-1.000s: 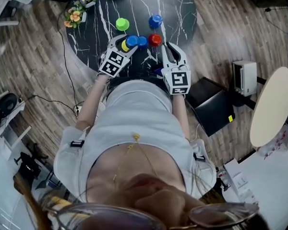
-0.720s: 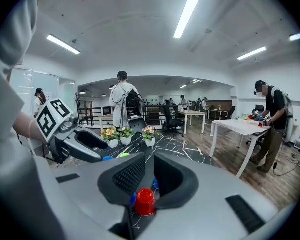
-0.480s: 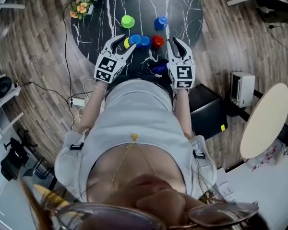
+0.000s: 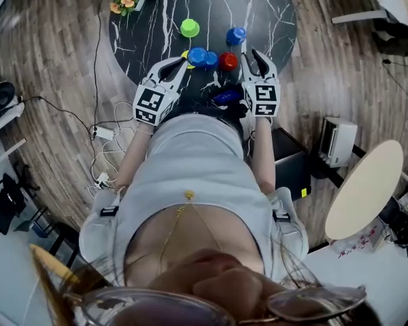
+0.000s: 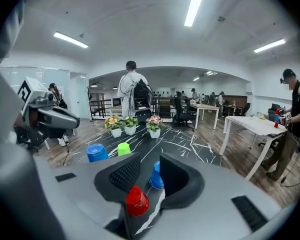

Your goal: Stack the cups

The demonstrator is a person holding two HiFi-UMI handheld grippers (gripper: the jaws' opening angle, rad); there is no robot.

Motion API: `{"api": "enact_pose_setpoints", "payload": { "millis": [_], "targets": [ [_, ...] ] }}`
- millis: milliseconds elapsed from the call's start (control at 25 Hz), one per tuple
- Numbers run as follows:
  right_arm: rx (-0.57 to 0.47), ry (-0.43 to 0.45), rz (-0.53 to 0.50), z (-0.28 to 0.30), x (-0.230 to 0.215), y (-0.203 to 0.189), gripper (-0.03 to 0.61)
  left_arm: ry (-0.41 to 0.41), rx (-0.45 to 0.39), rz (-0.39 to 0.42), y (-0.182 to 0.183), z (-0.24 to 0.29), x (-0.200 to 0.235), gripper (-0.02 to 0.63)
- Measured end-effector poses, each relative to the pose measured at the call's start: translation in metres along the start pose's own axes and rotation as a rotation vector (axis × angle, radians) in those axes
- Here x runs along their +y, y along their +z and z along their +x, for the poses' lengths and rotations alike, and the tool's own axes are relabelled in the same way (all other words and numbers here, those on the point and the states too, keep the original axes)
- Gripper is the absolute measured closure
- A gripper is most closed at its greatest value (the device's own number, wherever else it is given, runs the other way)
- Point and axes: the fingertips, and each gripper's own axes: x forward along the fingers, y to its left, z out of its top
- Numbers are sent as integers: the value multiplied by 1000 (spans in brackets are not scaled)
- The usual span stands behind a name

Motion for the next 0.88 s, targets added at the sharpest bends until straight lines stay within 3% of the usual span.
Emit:
{"api": "enact_pose_setpoints", "payload": {
  "millis": [320, 880],
  "targets": [
    [78, 17, -26, 36, -14, -23, 421, 51, -29, -69, -1, -15, -3, 578],
    [233, 68, -66, 110, -33, -71, 337, 130, 2, -128, -21, -36, -3, 578]
  ]
}}
